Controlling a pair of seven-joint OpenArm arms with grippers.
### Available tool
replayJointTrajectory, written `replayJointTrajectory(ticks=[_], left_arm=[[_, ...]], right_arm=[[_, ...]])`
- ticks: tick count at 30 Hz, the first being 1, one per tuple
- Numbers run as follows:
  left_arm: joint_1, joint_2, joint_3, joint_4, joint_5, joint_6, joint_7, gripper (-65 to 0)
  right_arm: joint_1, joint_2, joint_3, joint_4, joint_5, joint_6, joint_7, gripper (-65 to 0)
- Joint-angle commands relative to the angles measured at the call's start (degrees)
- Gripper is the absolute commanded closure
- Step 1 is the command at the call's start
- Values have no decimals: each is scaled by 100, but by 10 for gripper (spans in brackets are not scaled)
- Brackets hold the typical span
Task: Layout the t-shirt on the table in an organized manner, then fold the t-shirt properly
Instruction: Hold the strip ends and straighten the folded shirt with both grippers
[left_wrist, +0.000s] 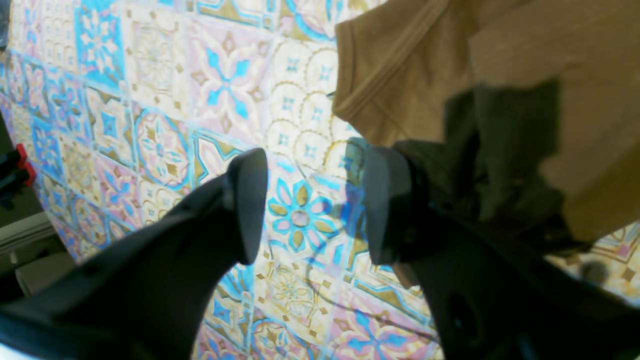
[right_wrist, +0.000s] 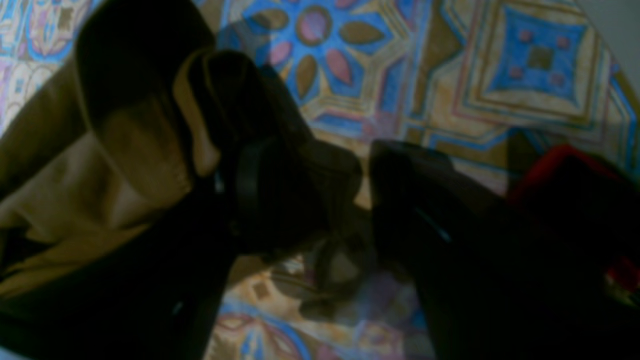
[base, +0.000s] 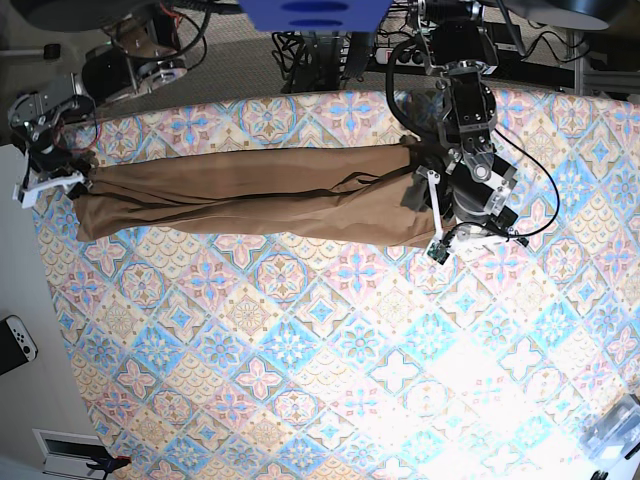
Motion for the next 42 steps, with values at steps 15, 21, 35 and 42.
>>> replayJointTrajectory(ticks=[15,21,35,42], left_arm=[[-72,10,7,108,23,32,-44,-306],[-72,10,25,108,-12,32,-53,-306],[-72,10,25,100,-3,32,-70,-306],[-72,10,34,100,-12,32,-70,-306]], right_arm=[[744,693,11,229,-54,41,-146,-275],[717,684,-6,977,-45,41,-902,-280],[708,684,-33,959,1203,41,-1464,-279],[717,684,-24,388,2425,41,-2137,-276]])
